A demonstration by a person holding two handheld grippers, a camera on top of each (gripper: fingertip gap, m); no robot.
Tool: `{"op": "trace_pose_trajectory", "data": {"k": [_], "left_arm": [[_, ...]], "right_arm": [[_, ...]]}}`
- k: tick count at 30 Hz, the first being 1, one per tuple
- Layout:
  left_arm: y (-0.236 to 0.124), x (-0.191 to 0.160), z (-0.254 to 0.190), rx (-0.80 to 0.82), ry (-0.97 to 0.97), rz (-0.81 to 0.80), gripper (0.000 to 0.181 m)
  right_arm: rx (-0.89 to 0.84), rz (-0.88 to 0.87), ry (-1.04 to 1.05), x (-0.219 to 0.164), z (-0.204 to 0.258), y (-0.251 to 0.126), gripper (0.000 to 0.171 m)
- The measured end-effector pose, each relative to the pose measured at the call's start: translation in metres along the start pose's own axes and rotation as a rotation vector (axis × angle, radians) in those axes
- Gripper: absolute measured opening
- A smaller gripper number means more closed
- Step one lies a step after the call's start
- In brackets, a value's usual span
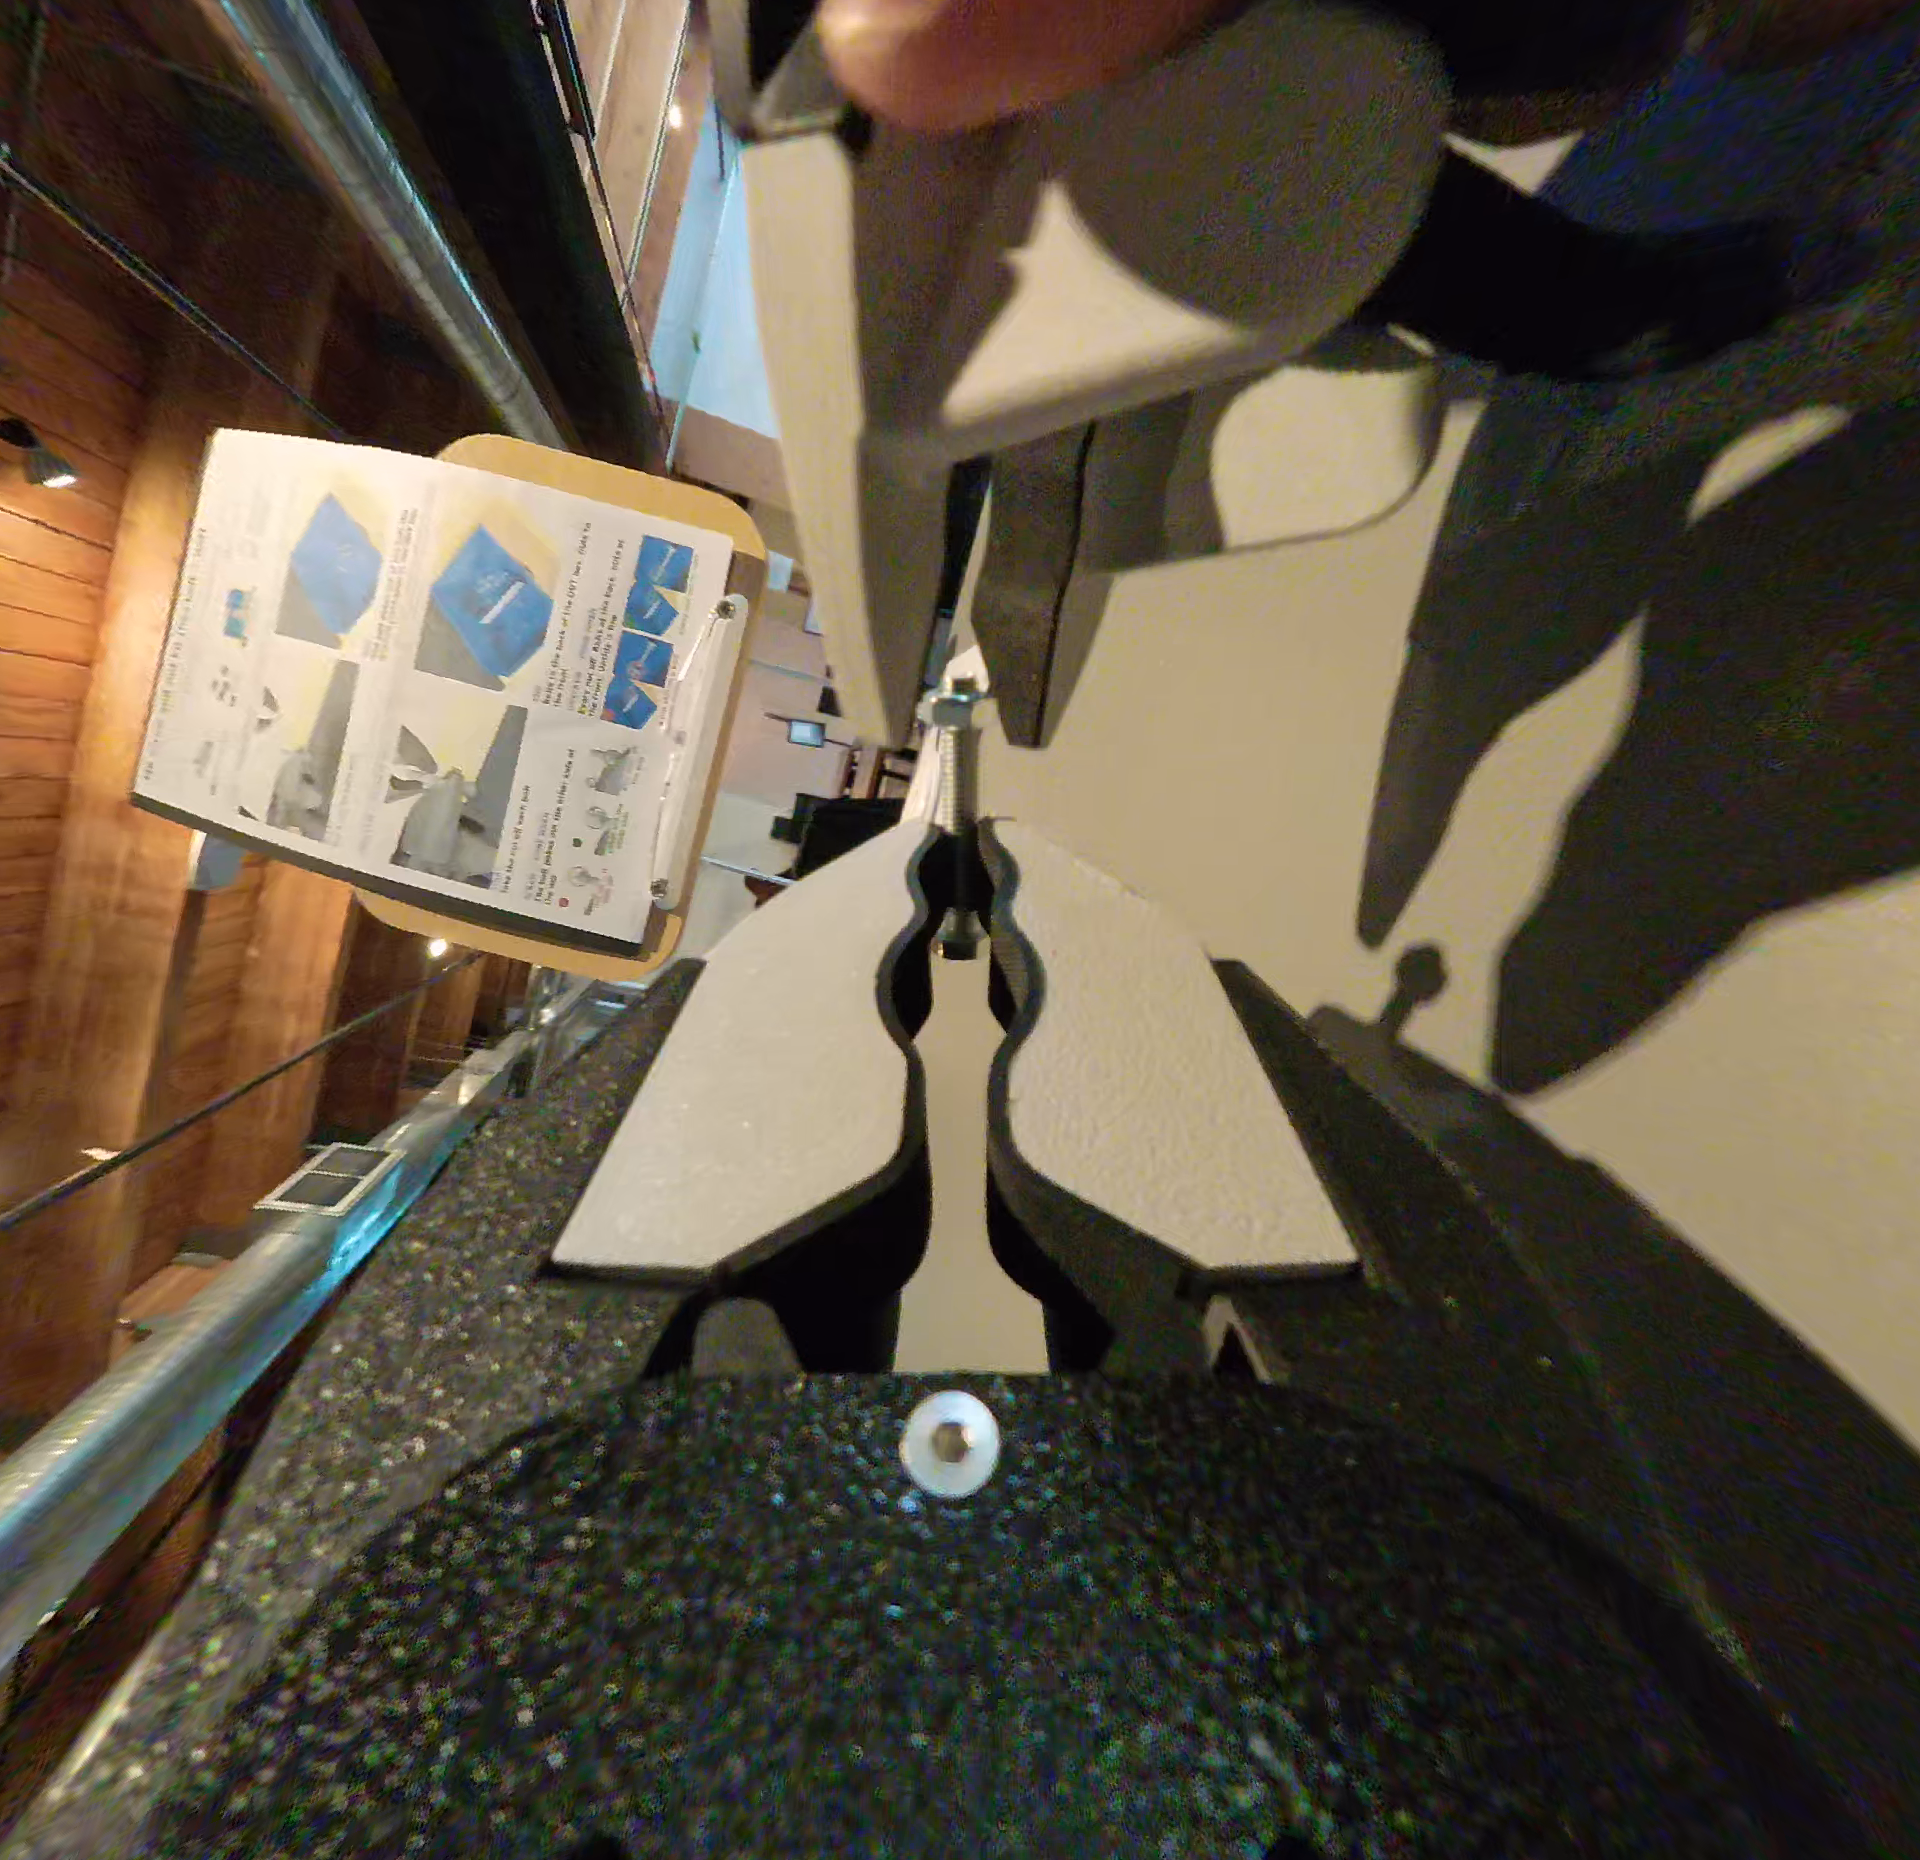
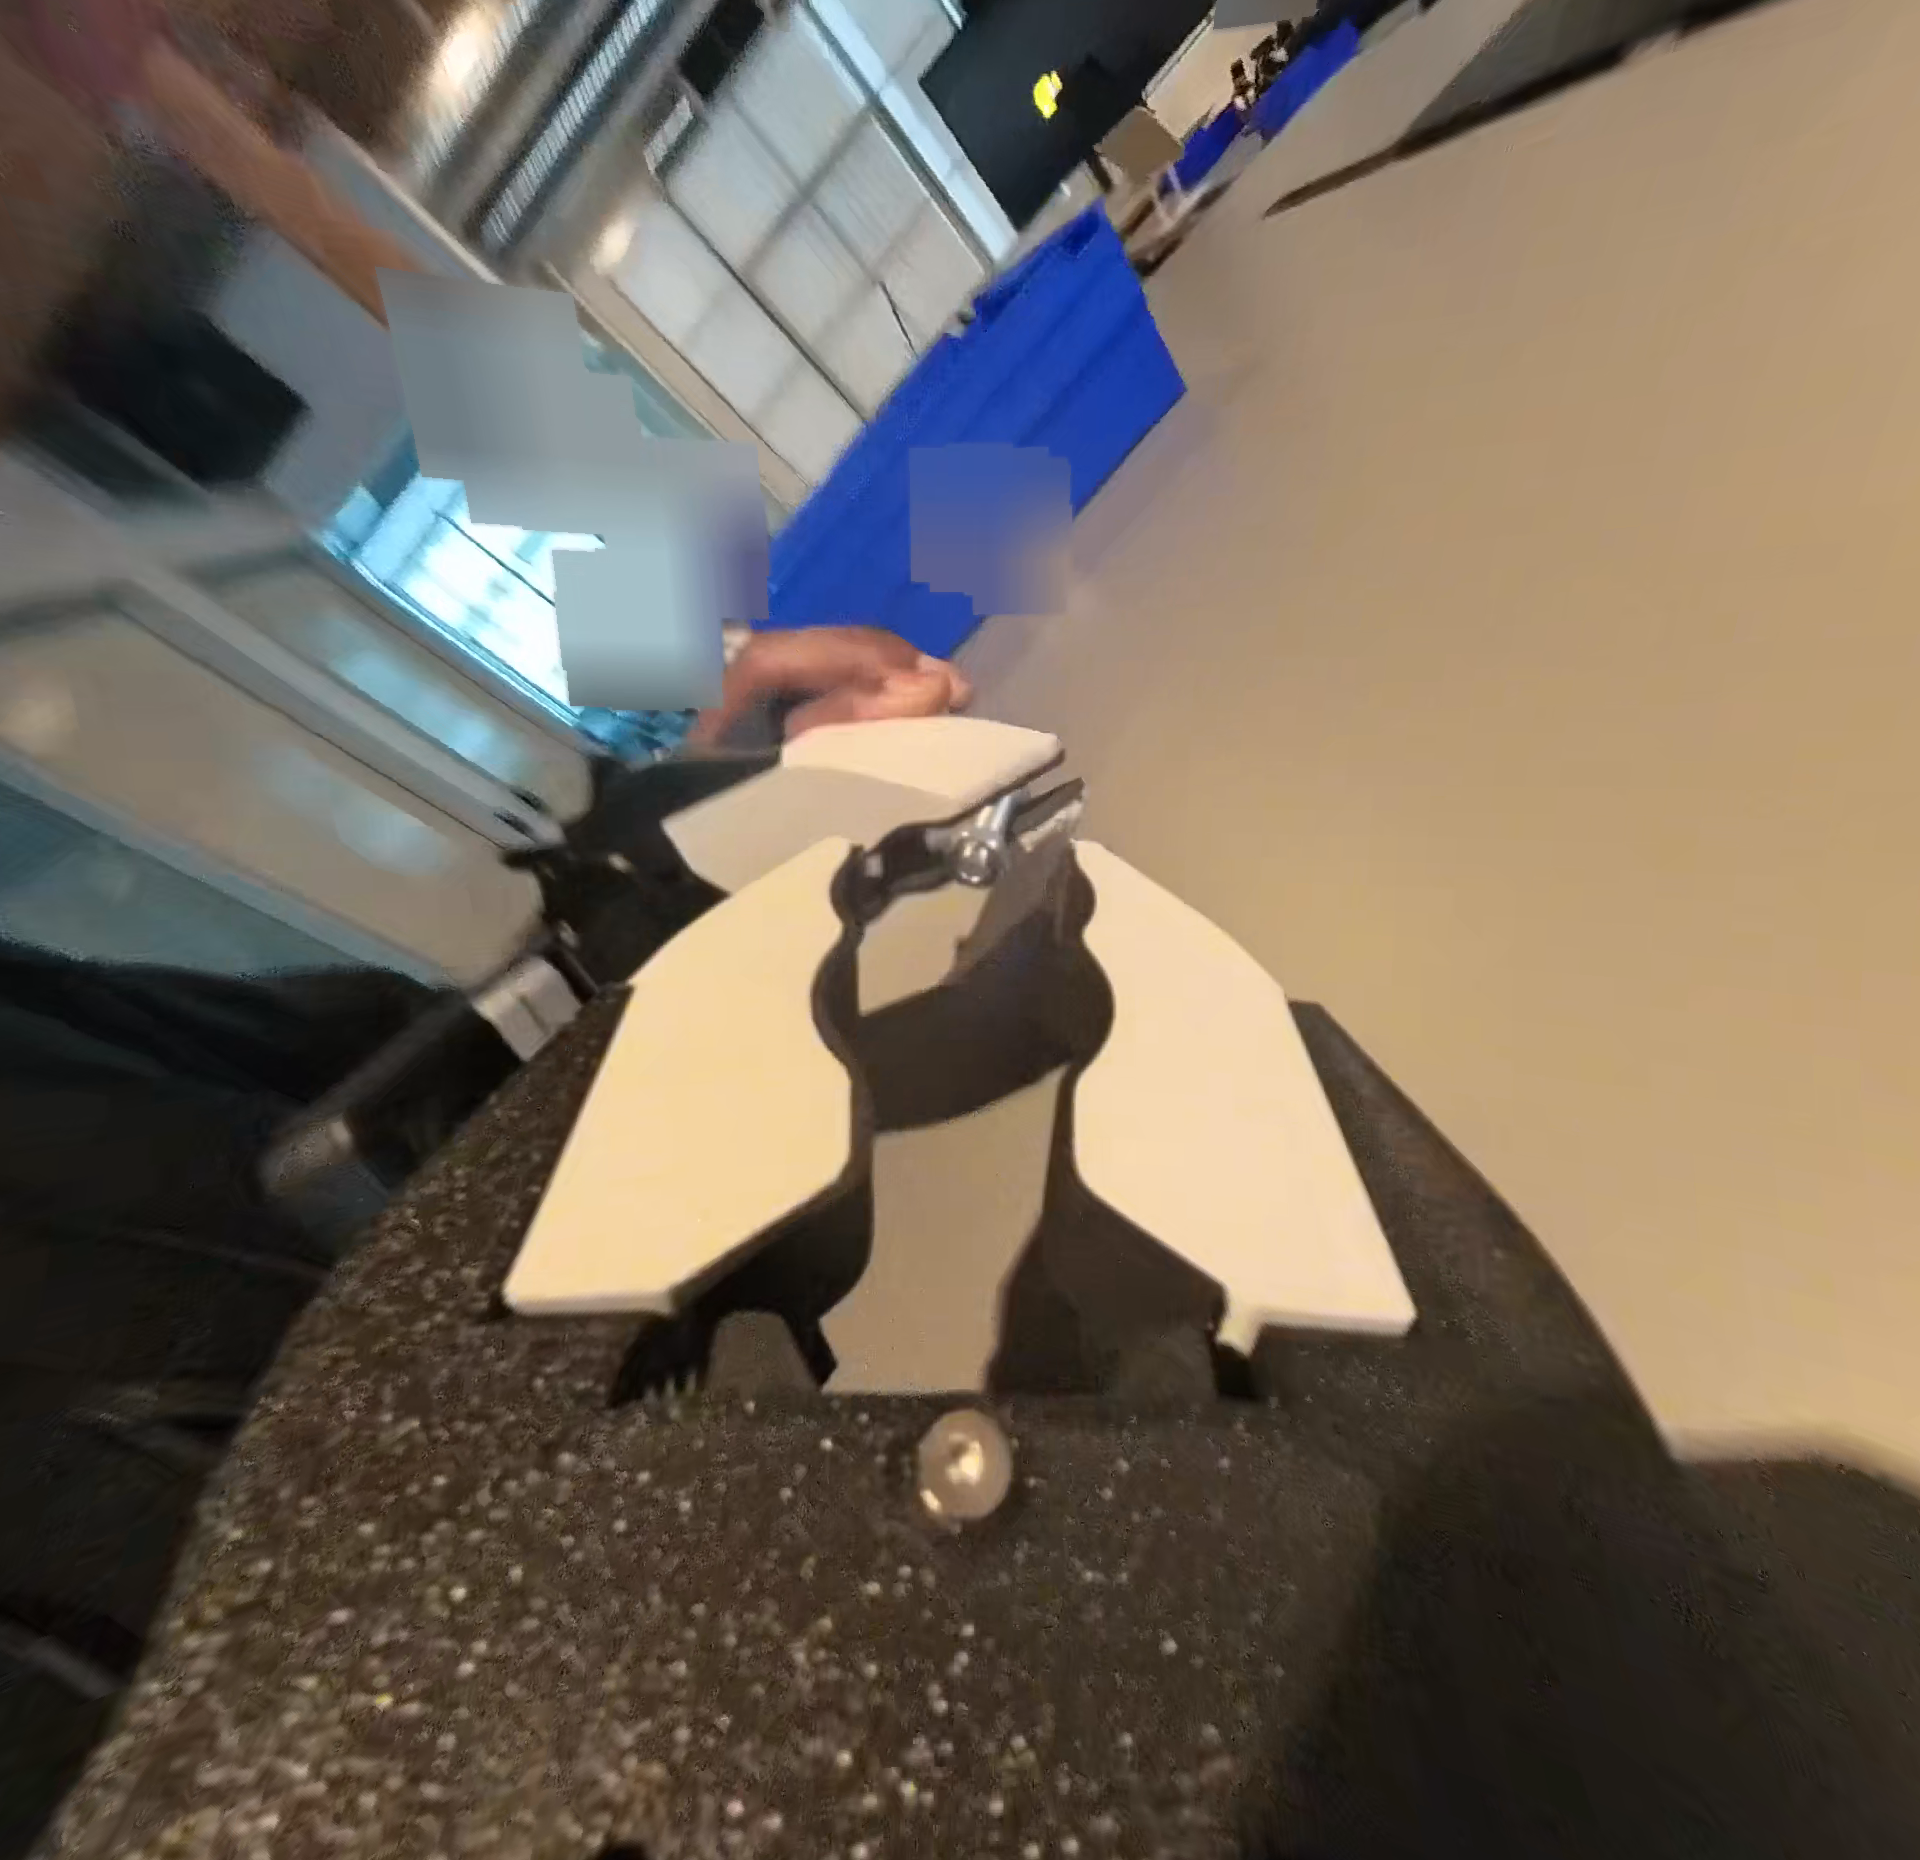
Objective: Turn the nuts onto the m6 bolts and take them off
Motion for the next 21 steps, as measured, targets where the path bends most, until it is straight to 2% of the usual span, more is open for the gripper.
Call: {"op": "trace_pose_trajectory", "data": {"k": [7, 10, 12, 15, 18, 21], "left_arm": [[0.0, 0.001, -0.001, -0.035, -0.024, -0.038, 0.005], [0.001, 0.002, -0.002, -0.046, -0.011, -0.051, 0.006], [0.0, 0.004, -0.002, -0.047, 0.005, -0.055, 0.005], [0.001, 0.002, -0.002, -0.029, 0.043, -0.024, 0.005], [0.001, 0.001, -0.002, 0.0, 0.11, 0.008, 0.006], [0.001, 0.001, 0.0, 0.002, 0.08, 0.01, 0.006]], "right_arm": [[-0.272, 0.159, -0.686, 0.005, 0.021, -0.011, 0.03], [-0.327, 0.245, -0.819, 0.002, 0.025, -0.004, 0.025], [-0.362, 0.282, -0.828, 0.0, 0.024, 0.001, 0.016], [-0.353, 0.25, -0.648, 0.0, 0.021, 0.006, 0.011], [-0.239, 0.17, -0.227, 0.002, 0.012, 0.005, 0.011], [-0.061, 0.076, 0.146, 0.0, 0.0, 0.003, 0.012]]}}
Point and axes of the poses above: each gripper's, where its closed fingertips meet, y out along the fingers, x out of its top, z = x × y across the jaws, the point moved 9 cm from there along -y, back along the fingers, and after that the axes turned 10 degrees about y, right-handed, at the moved point
